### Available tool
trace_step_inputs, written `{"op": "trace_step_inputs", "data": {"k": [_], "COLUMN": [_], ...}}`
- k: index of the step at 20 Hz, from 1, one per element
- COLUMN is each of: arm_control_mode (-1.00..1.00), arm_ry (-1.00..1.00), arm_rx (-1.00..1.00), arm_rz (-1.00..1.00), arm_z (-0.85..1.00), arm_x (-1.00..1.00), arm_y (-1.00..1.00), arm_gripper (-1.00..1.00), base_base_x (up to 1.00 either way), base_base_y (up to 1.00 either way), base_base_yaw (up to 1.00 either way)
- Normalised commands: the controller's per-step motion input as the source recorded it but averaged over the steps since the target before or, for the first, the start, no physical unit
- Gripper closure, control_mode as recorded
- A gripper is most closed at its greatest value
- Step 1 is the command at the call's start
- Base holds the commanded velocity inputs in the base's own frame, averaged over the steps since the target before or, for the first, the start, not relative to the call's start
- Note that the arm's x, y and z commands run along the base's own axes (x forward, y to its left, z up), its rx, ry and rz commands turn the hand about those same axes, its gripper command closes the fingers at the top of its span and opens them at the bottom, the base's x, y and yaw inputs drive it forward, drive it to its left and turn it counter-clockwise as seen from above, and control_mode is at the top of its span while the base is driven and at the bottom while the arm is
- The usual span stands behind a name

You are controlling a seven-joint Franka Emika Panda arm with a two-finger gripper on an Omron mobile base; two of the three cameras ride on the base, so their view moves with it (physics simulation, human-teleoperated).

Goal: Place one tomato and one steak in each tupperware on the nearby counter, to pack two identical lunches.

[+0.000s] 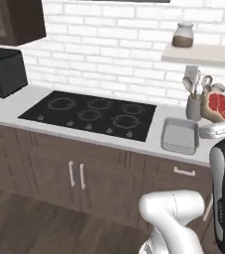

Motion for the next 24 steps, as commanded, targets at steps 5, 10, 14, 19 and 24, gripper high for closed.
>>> {"op": "trace_step_inputs", "data": {"k": [5,10,14,19,24], "arm_control_mode": [1.0,1.0,-1.0,-1.0,-1.0], "arm_ry": [0.0,0.0,0.2,0.49,0.43], "arm_rx": [0.0,0.0,0.03,0.22,0.41], "arm_rz": [0.0,0.0,-0.46,-0.11,0.13], "arm_z": [0.0,0.0,-0.78,-0.9,-0.97], "arm_x": [0.0,0.0,0.19,0.71,0.98], "arm_y": [0.0,0.0,0.09,-0.19,-0.47], "arm_gripper": [1.0,1.0,1.0,1.0,1.0], "base_base_x": [1.0,0.78,0.0,0.0,0.0], "base_base_y": [0.41,0.15,0.0,0.0,0.0], "base_base_yaw": [-0.66,-0.56,0.0,0.0,0.0]}}
